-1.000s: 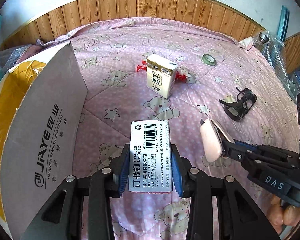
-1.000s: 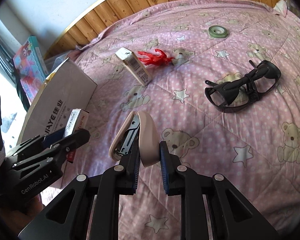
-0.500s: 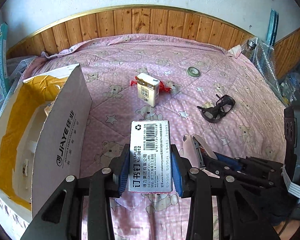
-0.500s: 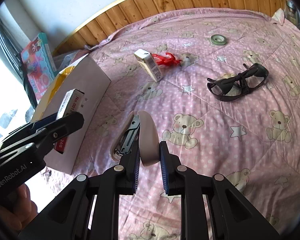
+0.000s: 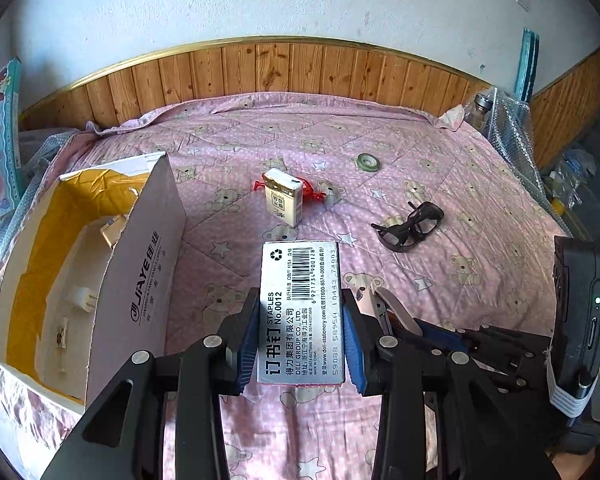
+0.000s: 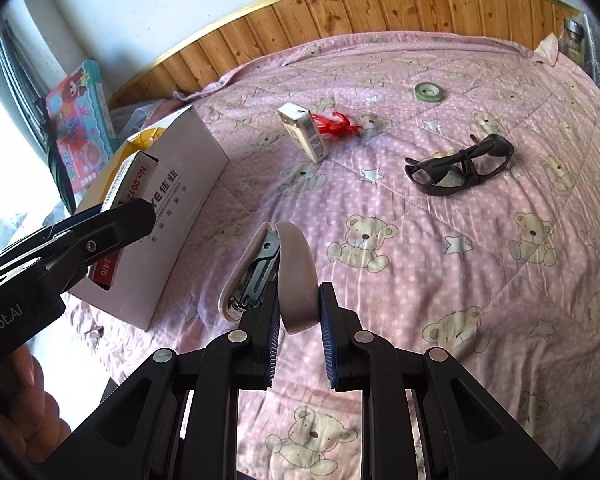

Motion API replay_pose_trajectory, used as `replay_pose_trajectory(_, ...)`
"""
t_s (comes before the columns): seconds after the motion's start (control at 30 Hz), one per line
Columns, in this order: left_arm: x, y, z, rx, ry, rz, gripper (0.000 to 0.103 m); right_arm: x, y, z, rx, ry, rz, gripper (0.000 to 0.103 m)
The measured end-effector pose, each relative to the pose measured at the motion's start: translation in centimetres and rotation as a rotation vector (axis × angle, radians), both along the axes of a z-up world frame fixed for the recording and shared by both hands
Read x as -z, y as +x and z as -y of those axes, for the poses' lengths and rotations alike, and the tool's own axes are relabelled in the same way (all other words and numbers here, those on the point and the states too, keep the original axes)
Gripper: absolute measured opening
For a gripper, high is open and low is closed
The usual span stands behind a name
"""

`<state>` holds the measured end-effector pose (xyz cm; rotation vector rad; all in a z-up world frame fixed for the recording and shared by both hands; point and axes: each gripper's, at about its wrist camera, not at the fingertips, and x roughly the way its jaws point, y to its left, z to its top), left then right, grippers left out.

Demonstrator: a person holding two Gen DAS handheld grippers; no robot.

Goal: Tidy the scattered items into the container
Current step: 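Carry the staples box and pink stapler over the cardboard box with both grippers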

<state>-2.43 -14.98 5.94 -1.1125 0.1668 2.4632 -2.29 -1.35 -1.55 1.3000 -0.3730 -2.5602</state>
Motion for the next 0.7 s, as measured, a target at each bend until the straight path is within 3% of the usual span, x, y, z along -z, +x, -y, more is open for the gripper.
replay_pose_trajectory(0.7, -2.8, 3.4, 2.2, -0.001, 0.055, -0.05, 0.038, -3.5, 3.7, 2.2, -0.013, 0.066, -0.068, 0.02)
